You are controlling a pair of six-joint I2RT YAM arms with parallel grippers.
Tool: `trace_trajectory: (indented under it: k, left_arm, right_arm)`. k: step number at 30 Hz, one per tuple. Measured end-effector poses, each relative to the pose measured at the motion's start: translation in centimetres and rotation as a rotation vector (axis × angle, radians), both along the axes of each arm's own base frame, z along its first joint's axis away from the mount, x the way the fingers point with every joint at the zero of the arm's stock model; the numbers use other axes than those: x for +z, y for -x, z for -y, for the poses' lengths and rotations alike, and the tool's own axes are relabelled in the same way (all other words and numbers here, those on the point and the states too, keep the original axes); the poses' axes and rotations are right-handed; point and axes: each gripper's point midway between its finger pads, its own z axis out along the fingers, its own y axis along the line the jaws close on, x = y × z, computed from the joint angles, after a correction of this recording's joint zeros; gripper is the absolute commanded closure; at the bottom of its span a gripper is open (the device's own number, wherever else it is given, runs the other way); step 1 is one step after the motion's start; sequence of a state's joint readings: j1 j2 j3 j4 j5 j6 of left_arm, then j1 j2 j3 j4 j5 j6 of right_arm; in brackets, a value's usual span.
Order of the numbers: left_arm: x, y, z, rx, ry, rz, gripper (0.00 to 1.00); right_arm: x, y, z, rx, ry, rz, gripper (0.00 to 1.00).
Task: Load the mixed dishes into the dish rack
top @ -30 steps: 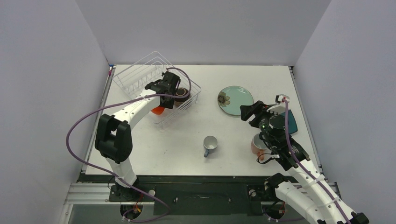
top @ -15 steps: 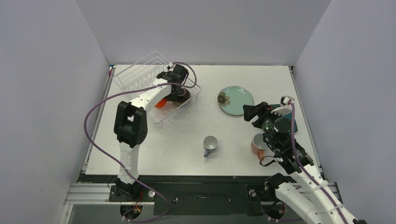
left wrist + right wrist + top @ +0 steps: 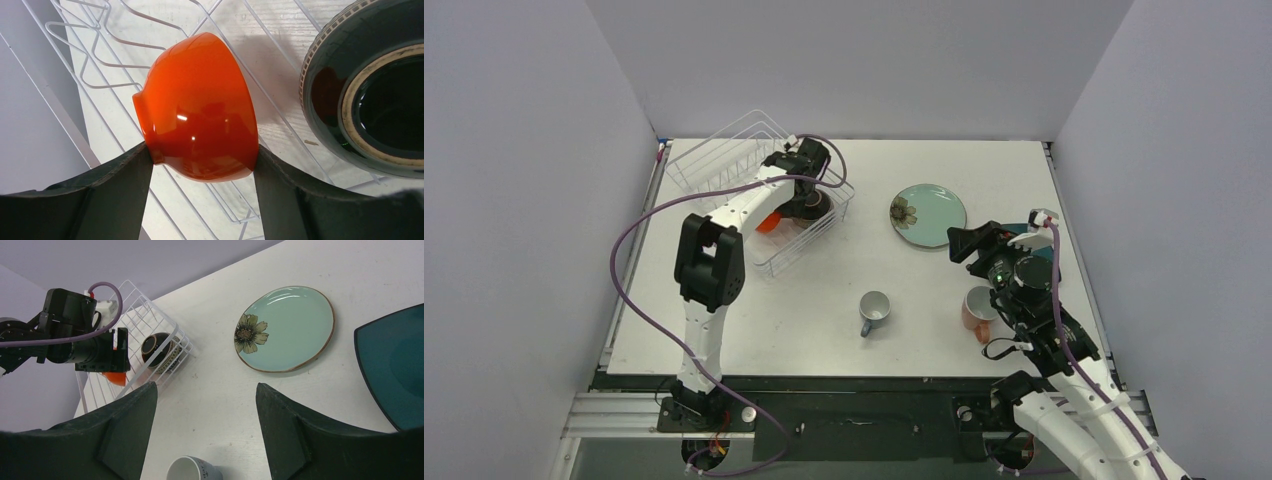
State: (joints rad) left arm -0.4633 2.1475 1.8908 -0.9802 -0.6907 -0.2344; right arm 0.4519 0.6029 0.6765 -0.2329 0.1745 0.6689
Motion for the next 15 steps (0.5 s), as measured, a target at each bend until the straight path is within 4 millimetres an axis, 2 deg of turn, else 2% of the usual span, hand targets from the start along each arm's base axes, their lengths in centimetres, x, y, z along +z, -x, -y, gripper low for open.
trace_trajectory:
  k: [2,5,7,8,9,15]
  left_arm:
    - [-0.03,0.05,0.02,-0.001,0.001,-0.003,0.39]
    - [-0.04,0.08,0.02,-0.001,0.001,-0.005,0.34]
    - [-0.05,0.08,0.02,-0.002,0.001,-0.005,0.21]
    - [-0.04,0.07,0.02,-0.003,0.001,-0.005,0.04]
    - [-0.08,0.08,0.07,-0.003,0.005,-0.006,0.00]
    - [-0.25,0.17,0.36,-0.009,0.019,-0.014,0.03]
  right_arm:
    - [-0.05,-0.01,-0.01,0.000,0.000,-0.002,0.33]
    - [-0.07,-0.02,-0.02,0.001,0.001,-0.003,0.33]
    - [-0.07,-0.02,-0.02,0.001,0.001,-0.003,0.33]
    - [-0.07,-0.02,-0.02,0.001,0.001,-0.003,0.33]
    - [-0.07,-0.02,-0.03,0.001,0.000,-0.003,0.33]
    - [-0.09,-0.01,-0.04,0.001,0.000,-0.003,0.33]
